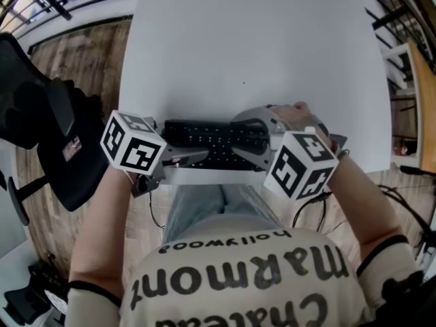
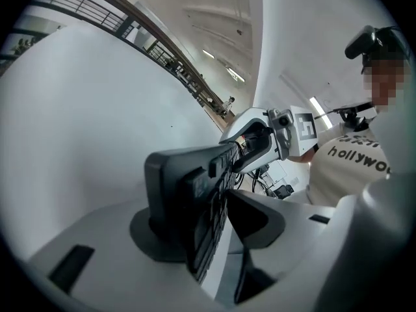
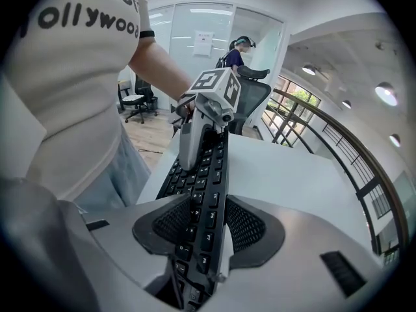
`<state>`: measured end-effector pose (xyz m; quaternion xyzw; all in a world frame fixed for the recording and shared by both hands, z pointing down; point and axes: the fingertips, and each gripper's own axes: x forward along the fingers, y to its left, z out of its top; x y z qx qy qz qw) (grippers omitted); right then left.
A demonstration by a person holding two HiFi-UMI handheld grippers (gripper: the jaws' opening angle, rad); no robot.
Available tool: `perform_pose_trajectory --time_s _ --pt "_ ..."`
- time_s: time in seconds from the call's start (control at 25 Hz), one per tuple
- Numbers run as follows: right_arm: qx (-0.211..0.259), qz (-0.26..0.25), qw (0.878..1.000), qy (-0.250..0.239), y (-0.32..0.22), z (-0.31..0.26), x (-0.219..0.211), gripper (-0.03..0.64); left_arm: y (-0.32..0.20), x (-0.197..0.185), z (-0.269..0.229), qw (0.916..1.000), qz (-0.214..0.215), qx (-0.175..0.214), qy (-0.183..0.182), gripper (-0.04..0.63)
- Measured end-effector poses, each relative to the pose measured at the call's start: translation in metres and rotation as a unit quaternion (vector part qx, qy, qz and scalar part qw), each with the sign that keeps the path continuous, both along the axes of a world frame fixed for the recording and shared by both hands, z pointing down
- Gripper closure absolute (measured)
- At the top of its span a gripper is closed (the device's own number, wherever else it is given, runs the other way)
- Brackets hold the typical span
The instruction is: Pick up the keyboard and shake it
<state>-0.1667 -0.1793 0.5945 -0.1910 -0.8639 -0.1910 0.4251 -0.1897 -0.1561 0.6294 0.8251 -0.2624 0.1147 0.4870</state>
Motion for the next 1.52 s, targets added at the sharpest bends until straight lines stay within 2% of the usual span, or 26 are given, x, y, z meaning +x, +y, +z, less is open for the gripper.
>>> perform_pose_trajectory --time_s 0.28,0.48,0.68,0.88,1.08,1.36,1.44,1.52 --pt "0.005 0.006 1.0 -0.002 0.001 -0.006 0.006 0.426 0.004 0.007 -0.012 0.9993 0.026 0.024 0.005 0.46" --pt "0.021 0.005 1.0 -0.001 -0.002 -0.007 0.002 0.426 0.004 0.004 -0.017 0.9986 0.014 0.05 0.011 0.483" --pt "0.018 0.004 1.0 -0.001 0.001 -0.005 0.004 0.422 0.007 0.005 -0.017 0.9987 0.005 0.049 0.016 0.497" --pt "-0.009 0.012 1.0 -0.015 -0.001 -0.005 0.002 0.422 0.006 0.004 -0.017 0.999 -0.009 0.037 0.025 0.499" --pt "-0.026 0.053 0.998 -0.037 -0.006 -0.006 0.005 0.413 0.007 0.004 -0.017 0.9988 -0.015 0.036 0.03 0.499" --pt "-0.013 0.099 0.993 -0.064 -0.023 -0.009 0.027 0.377 0.005 0.004 -0.018 0.9991 -0.005 0.037 0.02 0.5" --pt "-0.014 0.128 0.989 -0.073 -0.033 -0.012 0.041 0.371 0.004 0.004 -0.018 0.9992 -0.003 0.036 0.015 0.502" --pt "-0.031 0.184 0.979 -0.082 -0.051 -0.015 0.06 0.373 0.004 0.004 -0.017 0.9994 -0.004 0.033 0.013 0.499"
